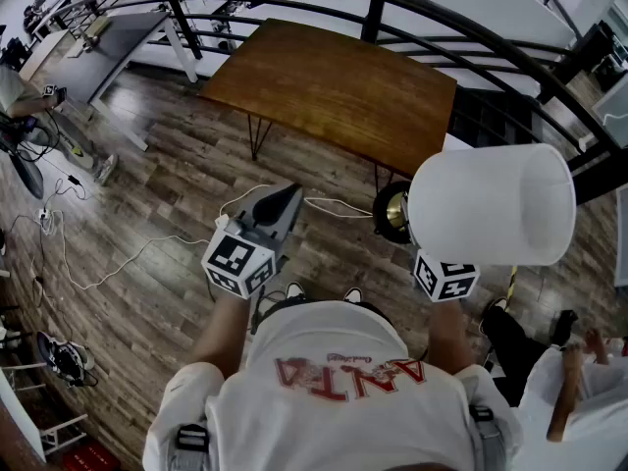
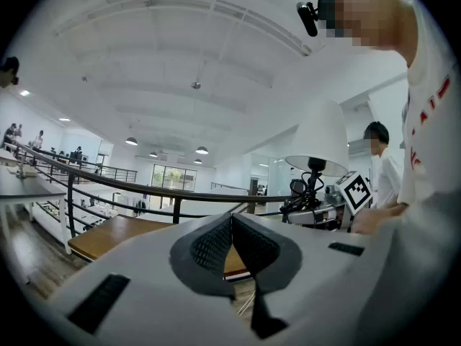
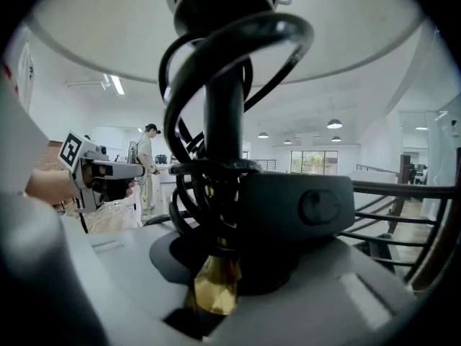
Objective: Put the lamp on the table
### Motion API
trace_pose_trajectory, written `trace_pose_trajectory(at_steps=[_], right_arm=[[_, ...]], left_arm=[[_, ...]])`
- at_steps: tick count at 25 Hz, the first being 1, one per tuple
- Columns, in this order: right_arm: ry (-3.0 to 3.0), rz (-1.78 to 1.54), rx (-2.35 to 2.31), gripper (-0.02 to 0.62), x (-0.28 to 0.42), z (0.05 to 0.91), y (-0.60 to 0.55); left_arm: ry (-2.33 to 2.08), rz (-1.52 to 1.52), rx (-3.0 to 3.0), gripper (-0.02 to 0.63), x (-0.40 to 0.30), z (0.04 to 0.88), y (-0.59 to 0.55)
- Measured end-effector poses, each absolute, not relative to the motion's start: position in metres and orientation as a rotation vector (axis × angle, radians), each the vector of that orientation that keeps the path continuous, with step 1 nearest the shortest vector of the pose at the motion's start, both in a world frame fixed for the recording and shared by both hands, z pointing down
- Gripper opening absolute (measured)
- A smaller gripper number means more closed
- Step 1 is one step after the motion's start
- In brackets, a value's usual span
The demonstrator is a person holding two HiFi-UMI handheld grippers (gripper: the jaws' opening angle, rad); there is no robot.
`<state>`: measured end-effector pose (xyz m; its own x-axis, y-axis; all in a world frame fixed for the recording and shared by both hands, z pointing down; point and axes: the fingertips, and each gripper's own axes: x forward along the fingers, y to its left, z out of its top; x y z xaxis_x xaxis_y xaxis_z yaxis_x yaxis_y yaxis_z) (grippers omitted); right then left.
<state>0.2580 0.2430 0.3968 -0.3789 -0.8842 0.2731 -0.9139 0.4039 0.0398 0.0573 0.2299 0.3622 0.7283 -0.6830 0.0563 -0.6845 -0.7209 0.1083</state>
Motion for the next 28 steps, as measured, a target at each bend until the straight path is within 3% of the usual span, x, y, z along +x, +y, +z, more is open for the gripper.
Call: trace_pose_trajectory(at_steps=[28], right_arm=[[-2.44,0.235,1.55,0.081,0.24,0.402,0.246]], left_arm=[[-1.1,0.036,2.795,0.009,0.046,0.367,0.233]])
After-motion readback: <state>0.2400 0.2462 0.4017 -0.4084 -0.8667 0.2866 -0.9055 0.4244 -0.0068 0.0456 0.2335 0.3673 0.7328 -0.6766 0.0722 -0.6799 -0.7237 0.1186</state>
